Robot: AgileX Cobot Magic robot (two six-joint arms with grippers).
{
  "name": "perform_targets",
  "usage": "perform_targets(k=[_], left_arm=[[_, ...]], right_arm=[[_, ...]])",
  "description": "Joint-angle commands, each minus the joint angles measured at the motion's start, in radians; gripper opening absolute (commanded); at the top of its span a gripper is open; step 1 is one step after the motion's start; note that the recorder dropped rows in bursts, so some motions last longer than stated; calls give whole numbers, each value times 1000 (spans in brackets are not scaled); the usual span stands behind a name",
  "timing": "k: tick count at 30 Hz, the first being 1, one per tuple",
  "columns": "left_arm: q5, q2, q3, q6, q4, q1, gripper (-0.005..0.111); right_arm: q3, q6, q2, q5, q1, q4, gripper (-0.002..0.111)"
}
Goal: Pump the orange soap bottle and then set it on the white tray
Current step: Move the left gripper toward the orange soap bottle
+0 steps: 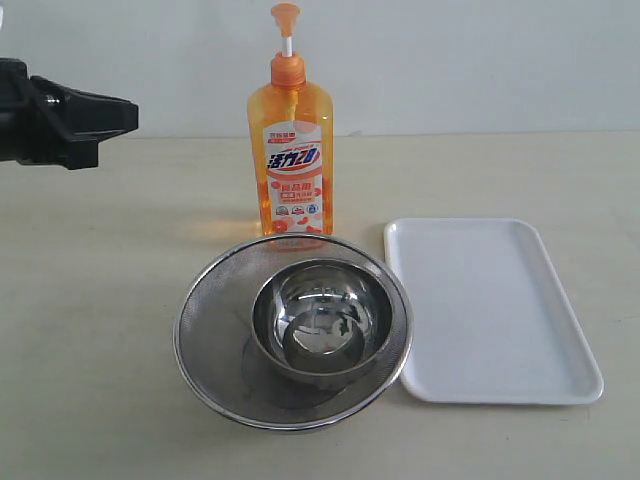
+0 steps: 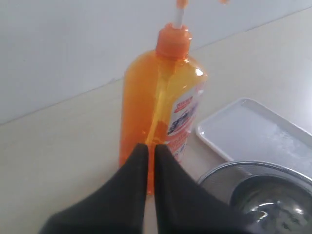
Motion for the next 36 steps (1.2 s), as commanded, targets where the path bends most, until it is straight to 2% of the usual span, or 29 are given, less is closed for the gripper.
perform_targets(k=[1,3,5,8,16,19,22,24,27,31,36], left_arm=[[104,-9,3,-22,19,-56,5],[39,-22,3,-78,109,-69,5],[-20,-29,-3,-233,258,-80,5],[-80,-34,-25,-622,546,-91,5],[-440,-103,-23,-1542,1422,-234,5],[-672,-114,56,-1658,1614,-299,5],[-995,-107,176,-1664,1651,-313,5],[-1260,-97,270,-1778,1665,-309,5],[-1542,-69,357,-1968,1863,-249,5],[-1674,-2,353,-2244,2214,-106,5],[-1743,105,288,-2352,2450,-9,5]], right_arm=[[0,-2,-5,-11,-3,1,105],[0,-2,-5,-11,-3,1,105],[0,-2,-5,-11,-3,1,105],[0,-2,-5,-11,-3,1,105],[0,-2,-5,-11,-3,1,105],[0,-2,-5,-11,-3,1,105],[0,-2,-5,-11,-3,1,105],[0,-2,-5,-11,-3,1,105],[0,-2,-5,-11,-3,1,105],[0,-2,-5,-11,-3,1,105],[0,-2,-5,-11,-3,1,105]])
